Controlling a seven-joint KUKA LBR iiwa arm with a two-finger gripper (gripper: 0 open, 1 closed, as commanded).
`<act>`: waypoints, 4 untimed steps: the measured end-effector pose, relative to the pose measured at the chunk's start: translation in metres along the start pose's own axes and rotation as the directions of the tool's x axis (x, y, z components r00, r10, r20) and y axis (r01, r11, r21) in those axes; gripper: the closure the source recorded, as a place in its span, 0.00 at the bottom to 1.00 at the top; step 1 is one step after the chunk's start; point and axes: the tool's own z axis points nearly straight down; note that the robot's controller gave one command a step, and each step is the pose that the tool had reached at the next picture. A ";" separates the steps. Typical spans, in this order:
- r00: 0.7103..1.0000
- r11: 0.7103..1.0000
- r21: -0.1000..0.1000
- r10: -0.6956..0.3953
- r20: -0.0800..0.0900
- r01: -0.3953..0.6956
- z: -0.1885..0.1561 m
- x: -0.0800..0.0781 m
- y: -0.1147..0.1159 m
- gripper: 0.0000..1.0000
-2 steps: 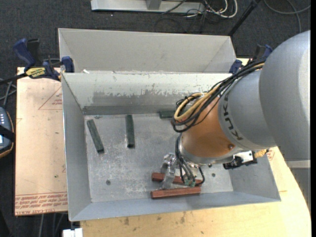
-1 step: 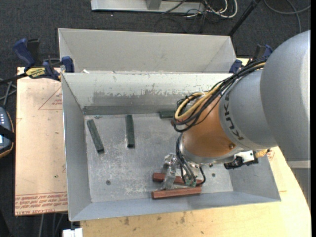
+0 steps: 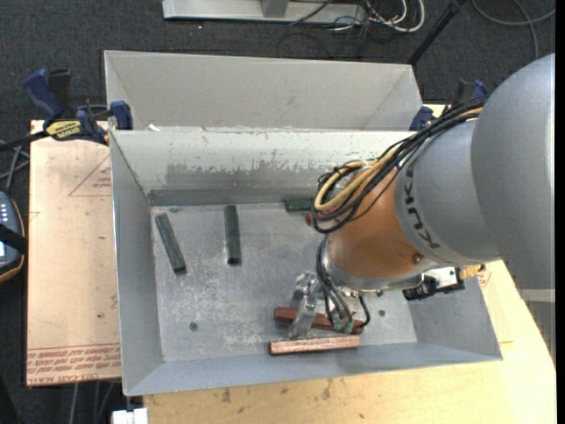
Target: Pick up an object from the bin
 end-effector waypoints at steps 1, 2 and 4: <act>1.000 1.000 0.000 0.000 0.000 0.000 -0.007 0.000 0.000 1.00; 1.000 1.000 0.003 0.000 -0.006 0.000 -0.017 0.001 -0.001 1.00; 1.000 1.000 0.002 -0.001 -0.005 0.001 -0.058 0.001 0.000 1.00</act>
Offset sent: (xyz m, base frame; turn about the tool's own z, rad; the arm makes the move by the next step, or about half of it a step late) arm -0.0002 -0.0001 0.0771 0.0000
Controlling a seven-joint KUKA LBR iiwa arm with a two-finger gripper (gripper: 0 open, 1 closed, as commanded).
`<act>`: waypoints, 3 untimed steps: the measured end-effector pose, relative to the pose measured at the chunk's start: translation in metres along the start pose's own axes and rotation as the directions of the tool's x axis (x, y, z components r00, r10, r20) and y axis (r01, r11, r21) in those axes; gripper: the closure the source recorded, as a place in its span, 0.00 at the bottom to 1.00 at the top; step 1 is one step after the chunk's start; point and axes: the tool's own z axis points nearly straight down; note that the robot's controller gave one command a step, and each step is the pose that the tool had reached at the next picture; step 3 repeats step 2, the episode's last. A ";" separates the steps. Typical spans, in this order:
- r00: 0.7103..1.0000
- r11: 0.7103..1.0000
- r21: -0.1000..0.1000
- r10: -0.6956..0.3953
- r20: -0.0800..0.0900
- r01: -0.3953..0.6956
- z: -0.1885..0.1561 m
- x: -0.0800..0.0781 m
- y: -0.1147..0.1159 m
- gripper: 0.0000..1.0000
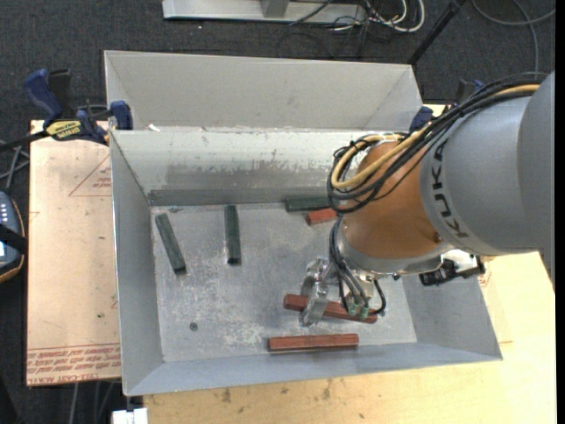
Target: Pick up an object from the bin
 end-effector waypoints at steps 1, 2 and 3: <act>1.000 1.000 -0.002 -0.001 0.006 0.001 -0.018 -0.001 0.000 1.00; 1.000 1.000 -0.003 -0.002 0.007 0.002 -0.027 -0.001 0.001 1.00; 1.000 1.000 -0.003 -0.002 0.007 0.002 -0.027 -0.001 0.001 1.00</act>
Offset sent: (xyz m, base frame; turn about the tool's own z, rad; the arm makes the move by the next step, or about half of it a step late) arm 0.0000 0.0002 0.0297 0.0000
